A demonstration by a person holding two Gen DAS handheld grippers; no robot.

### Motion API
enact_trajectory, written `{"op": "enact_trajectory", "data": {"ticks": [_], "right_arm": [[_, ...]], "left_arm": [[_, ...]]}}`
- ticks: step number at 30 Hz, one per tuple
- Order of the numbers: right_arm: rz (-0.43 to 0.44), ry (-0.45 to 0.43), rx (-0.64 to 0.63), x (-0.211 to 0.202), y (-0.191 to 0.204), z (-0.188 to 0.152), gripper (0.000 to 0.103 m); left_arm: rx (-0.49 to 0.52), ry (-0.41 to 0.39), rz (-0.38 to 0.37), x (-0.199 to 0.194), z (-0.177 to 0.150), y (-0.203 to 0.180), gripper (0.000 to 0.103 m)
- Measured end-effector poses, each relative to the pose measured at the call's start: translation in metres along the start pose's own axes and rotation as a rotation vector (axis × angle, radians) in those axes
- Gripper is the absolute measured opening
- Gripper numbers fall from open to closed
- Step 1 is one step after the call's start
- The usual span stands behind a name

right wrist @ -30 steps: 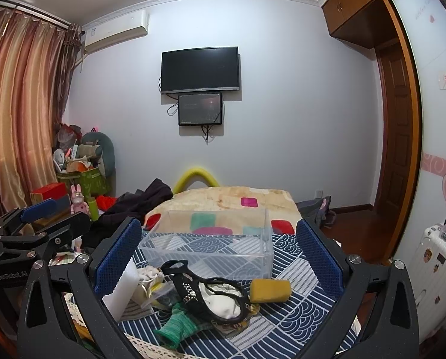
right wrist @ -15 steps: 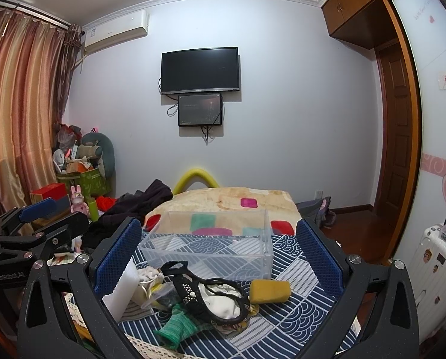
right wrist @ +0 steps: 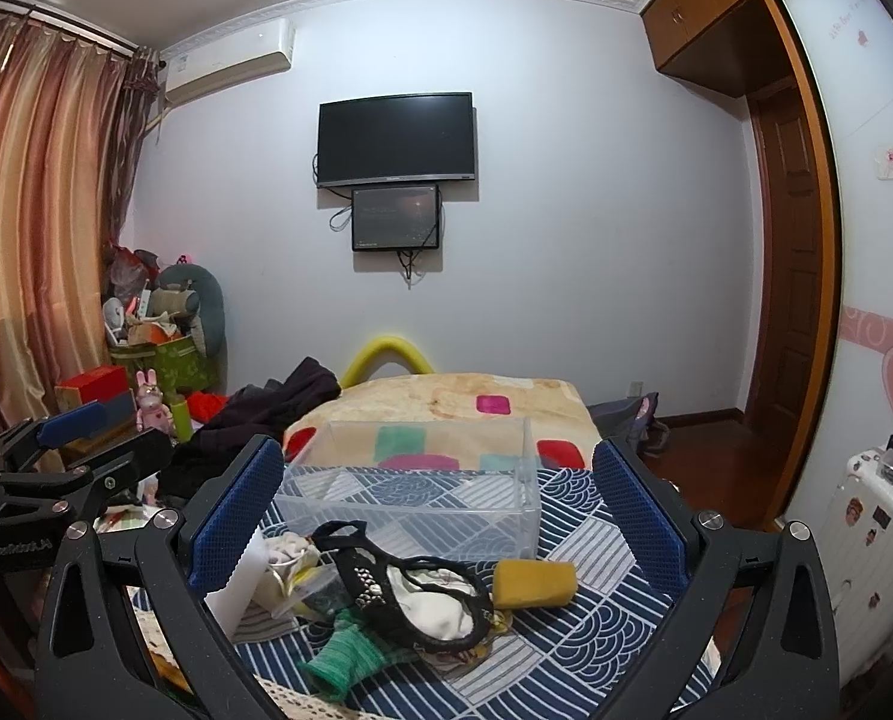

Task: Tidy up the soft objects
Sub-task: 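Grasp the white foam block with the left tool while the right tool grasps the yellow sponge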

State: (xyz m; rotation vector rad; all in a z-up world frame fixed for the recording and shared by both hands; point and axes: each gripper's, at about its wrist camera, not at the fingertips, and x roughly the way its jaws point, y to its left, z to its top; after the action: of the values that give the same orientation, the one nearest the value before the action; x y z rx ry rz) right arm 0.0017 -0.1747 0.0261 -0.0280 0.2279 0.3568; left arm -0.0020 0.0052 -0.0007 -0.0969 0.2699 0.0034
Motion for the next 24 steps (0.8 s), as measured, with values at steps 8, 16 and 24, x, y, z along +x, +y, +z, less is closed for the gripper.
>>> {"op": "enact_trajectory", "data": {"ticks": [8, 16, 24], "right_arm": [[-0.050, 0.092, 0.023, 0.022, -0.018, -0.017, 0.103], [-0.078, 0.218, 0.049, 0.050, -0.037, -0.042, 0.103], [-0.081, 0.344, 0.083, 0.080, -0.054, -0.068, 0.103]], "left_arm": [[-0.021, 0.134, 0.010, 0.032, -0.031, 0.027, 0.103], [-0.023, 0.265, -0.011, 0.066, -0.070, 0.043, 0.103], [-0.052, 0.371, -0.009, 0.099, -0.096, 0.051, 0.103]]}}
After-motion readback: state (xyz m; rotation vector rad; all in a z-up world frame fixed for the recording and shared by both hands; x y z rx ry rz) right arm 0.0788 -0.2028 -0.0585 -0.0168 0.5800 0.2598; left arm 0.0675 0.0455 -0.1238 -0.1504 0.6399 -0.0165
